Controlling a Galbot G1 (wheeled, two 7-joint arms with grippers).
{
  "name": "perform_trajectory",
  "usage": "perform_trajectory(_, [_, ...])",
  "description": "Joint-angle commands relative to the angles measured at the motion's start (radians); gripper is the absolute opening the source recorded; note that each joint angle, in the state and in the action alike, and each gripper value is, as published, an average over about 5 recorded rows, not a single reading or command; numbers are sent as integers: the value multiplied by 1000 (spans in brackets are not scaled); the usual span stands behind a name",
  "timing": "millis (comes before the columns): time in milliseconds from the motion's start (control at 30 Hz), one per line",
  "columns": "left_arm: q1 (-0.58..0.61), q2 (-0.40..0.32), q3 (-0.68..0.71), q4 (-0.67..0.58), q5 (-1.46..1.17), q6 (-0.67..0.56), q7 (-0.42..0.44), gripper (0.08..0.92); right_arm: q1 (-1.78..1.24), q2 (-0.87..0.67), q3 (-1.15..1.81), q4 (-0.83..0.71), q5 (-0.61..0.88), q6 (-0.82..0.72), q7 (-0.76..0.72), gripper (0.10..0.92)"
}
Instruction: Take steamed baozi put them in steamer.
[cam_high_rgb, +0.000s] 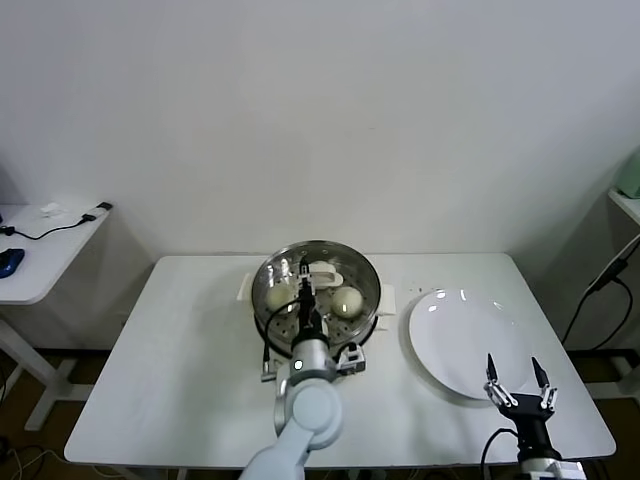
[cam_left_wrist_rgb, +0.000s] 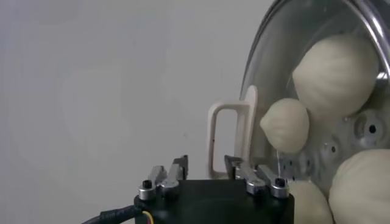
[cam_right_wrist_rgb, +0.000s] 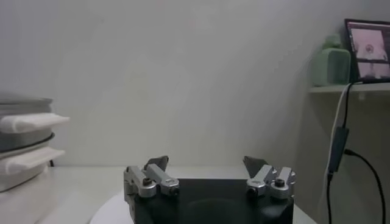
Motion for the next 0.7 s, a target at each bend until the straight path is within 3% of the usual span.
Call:
perform_trajectory(33, [29,42,17,-154,-174,-14,-21,482,9,-2,-6,7,1,-35,-13,823])
perform_trajectory(167, [63,57,-3,-213,-329,-72,-94,603,20,-4,-11,-2,-14,-23,-14,823])
perform_trajectory(400, [193,86,-150,-357,-891,-387,-225,788,36,-12,-25,-15,-18,-17,-7,823])
perform_trajectory(567, [301,100,-328,-454,-1369,-541,-265,820,42,-7,-26,-30,-26,-20,-14,823])
perform_trajectory(700, [357,125,-543,-421,-1688,-637,-260,822,48,-7,-30,-38,-32,-23,-15,823])
